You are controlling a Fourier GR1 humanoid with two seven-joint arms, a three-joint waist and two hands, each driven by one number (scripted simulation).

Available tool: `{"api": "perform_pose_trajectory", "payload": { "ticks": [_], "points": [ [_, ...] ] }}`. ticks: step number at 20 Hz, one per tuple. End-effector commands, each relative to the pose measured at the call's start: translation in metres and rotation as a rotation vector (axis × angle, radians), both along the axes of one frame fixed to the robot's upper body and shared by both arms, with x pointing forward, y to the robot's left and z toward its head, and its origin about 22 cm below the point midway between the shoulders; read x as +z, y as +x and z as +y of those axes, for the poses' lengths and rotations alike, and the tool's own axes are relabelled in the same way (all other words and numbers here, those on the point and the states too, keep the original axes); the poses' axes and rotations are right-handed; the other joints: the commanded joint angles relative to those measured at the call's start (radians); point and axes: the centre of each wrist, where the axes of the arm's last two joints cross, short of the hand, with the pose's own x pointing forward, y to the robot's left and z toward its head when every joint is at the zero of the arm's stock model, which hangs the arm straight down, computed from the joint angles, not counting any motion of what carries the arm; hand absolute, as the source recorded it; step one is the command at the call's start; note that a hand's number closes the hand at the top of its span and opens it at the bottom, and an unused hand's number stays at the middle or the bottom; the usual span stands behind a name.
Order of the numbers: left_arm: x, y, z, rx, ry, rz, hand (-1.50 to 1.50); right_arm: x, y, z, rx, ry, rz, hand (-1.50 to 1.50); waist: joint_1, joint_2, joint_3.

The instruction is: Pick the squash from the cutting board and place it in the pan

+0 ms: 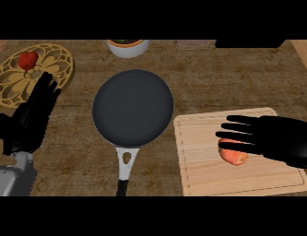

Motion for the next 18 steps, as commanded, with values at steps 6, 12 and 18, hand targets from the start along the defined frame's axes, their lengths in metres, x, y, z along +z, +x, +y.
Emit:
{"api": "perform_pose_trajectory", "payload": {
  "ticks": [6,12,18],
  "points": [
    [0.003,0.012,0.012,0.003,0.001,0.017,0.00,-0.037,0.002,0.021,-0.046,-0.028,0.002,-1.50,0.002,0.001,0.000],
    [-0.008,-0.002,-0.008,0.011,0.003,-0.005,0.00,-0.041,0.011,0.023,-0.048,-0.073,0.012,-1.50,0.003,0.001,0.000],
    [-0.022,0.000,-0.009,-0.013,-0.003,0.005,0.00,-0.073,0.016,0.019,-0.035,-0.061,0.019,-1.50,0.001,0.002,0.000]
  ]
}}
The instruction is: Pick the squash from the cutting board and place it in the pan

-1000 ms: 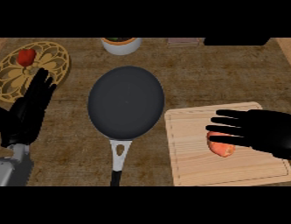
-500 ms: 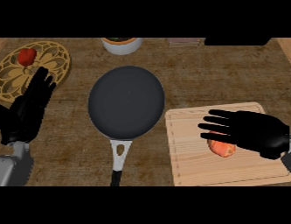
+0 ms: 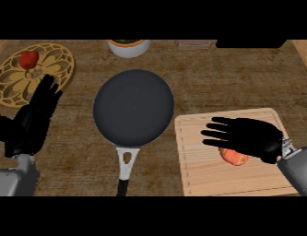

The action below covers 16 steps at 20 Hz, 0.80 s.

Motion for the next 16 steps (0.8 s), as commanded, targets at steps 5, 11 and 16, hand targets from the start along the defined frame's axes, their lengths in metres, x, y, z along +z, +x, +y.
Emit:
{"api": "perform_pose_trajectory", "payload": {
  "ticks": [5,11,16],
  "points": [
    [0.002,0.013,0.004,-0.002,-0.003,0.009,0.00,-0.032,-0.001,0.011,0.004,0.014,0.034,-1.50,-0.005,0.000,0.000],
    [0.000,0.005,0.011,0.005,0.000,-0.015,0.00,-0.042,0.000,0.024,0.009,-0.022,0.059,-1.50,-0.004,0.000,0.000],
    [-0.004,0.005,-0.002,0.007,0.008,-0.006,0.00,-0.068,-0.003,0.039,0.108,0.049,0.079,1.50,0.000,0.001,0.000]
  ]
}}
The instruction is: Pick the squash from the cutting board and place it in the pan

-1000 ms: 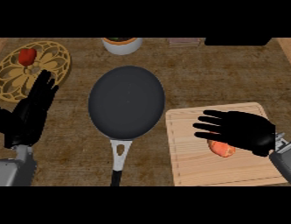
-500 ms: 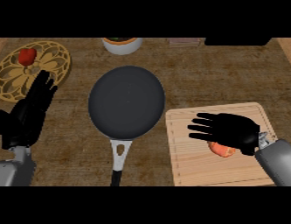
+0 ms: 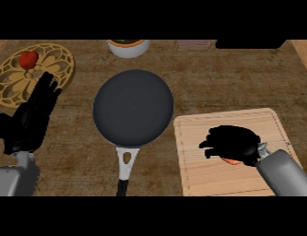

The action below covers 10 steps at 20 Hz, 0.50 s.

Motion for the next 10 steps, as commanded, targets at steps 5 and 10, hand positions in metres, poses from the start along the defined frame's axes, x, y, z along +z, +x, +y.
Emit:
{"api": "perform_pose_trajectory", "payload": {
  "ticks": [5,10],
  "points": [
    [0.002,0.004,-0.004,0.000,-0.004,0.004,0.00,-0.026,-0.007,0.005,0.066,0.065,0.049,1.50,-0.001,0.003,0.003],
    [0.005,0.000,-0.028,-0.024,-0.002,-0.002,0.00,-0.007,0.022,-0.002,0.038,0.095,0.062,1.50,0.002,0.003,0.003]
  ]
}}
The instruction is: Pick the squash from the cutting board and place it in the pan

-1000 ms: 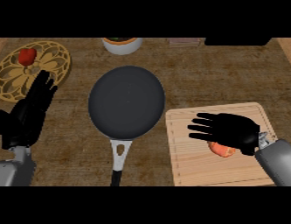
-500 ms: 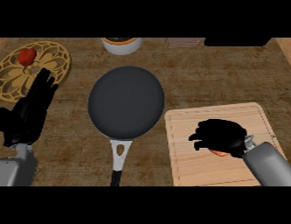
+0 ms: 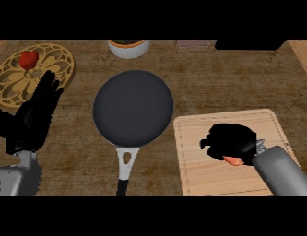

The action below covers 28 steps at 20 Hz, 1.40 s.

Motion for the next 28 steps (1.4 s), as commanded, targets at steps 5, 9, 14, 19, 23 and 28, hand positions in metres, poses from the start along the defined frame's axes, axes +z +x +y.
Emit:
{"api": "perform_pose_trajectory", "payload": {
  "ticks": [5,9,14,19,23,28],
  "points": [
    [-0.002,0.000,0.001,0.006,0.003,0.018,0.00,0.000,-0.005,0.086,-0.320,0.167,0.026,1.50,-0.007,0.004,0.009],
    [-0.007,-0.004,0.007,0.020,0.004,0.028,0.00,-0.011,-0.010,0.083,-0.610,0.182,0.030,1.50,-0.033,-0.008,0.007],
    [-0.012,-0.005,0.008,0.018,0.002,0.047,0.00,0.043,0.003,0.099,-0.815,0.264,-0.261,1.50,-0.005,-0.032,0.006],
    [-0.010,-0.001,-0.002,-0.027,0.001,0.041,0.00,0.097,0.005,0.129,-0.951,0.381,-0.531,1.50,0.044,-0.034,0.006],
    [-0.005,0.004,-0.008,-0.072,0.004,0.032,0.00,0.125,0.001,0.152,-1.091,0.423,-0.632,1.50,0.086,-0.019,0.007],
    [-0.006,0.009,-0.023,-0.116,-0.006,0.018,0.00,0.159,-0.007,0.182,-1.262,0.495,-0.723,1.50,0.120,-0.002,0.005]
  ]
}}
